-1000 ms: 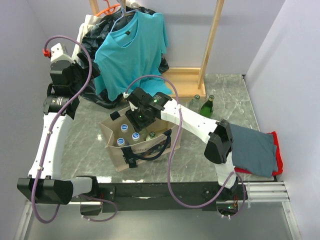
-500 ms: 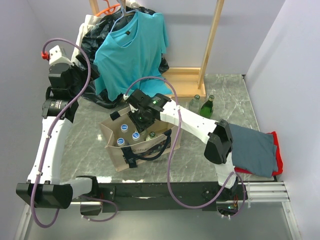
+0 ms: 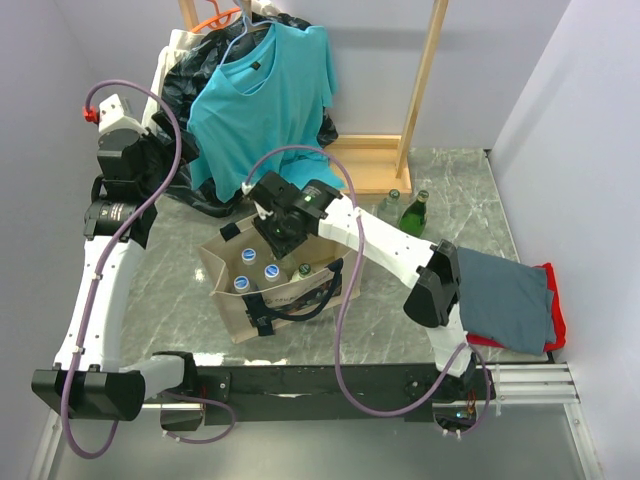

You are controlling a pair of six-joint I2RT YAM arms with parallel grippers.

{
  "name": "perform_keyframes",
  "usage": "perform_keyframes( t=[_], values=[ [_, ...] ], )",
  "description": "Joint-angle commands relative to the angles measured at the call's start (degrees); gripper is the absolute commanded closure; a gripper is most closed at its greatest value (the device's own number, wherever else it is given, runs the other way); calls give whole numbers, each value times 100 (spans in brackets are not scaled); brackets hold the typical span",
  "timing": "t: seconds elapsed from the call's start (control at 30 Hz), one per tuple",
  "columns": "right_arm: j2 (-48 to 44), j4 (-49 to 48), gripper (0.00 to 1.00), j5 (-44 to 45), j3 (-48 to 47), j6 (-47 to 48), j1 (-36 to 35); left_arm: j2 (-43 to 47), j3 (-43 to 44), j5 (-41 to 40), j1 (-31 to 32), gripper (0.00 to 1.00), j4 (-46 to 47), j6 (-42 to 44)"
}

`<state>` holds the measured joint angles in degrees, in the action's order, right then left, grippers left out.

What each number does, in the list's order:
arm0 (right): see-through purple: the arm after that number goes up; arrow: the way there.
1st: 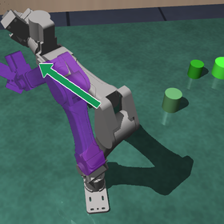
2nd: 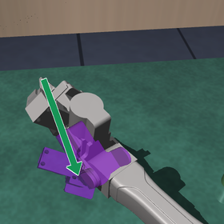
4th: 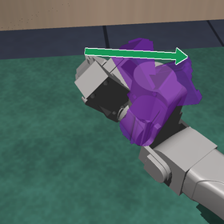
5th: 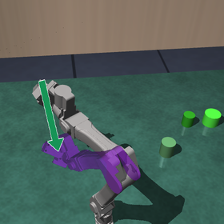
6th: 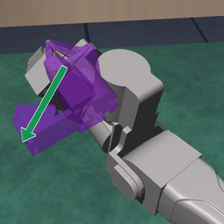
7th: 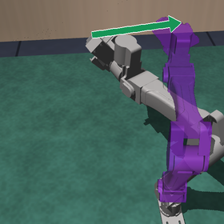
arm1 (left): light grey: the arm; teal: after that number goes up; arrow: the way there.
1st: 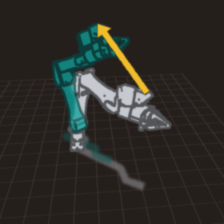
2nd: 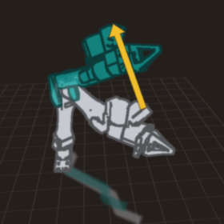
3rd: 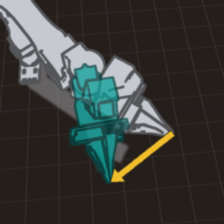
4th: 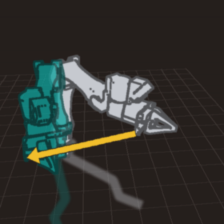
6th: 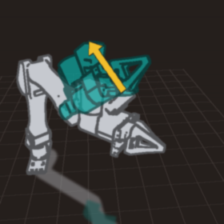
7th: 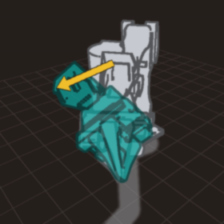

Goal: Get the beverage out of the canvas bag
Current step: Take out the drink from the canvas bag.

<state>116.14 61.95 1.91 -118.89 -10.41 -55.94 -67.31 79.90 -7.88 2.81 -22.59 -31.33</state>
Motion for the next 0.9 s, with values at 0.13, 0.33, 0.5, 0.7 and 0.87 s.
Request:
perform_keyframes(
  t=[0.13,0.33,0.5,0.7,0.87],
  values=[
    [-135,36,100,353,-1136,119,31,113,17,-3,-26,4,53,-49],
    [-144,115,100,389,-1189,83,40,51,43,58,-26,4,88,22],
    [-188,159,100,433,-1233,57,101,-80,157,330,-26,4,-69,302],
    [-311,89,100,433,-978,-31,127,-195,272,290,-26,4,-246,532],
    [-214,99,100,713,-1137,-49,180,-63,175,480,-35,4,-350,575]
  ],
)
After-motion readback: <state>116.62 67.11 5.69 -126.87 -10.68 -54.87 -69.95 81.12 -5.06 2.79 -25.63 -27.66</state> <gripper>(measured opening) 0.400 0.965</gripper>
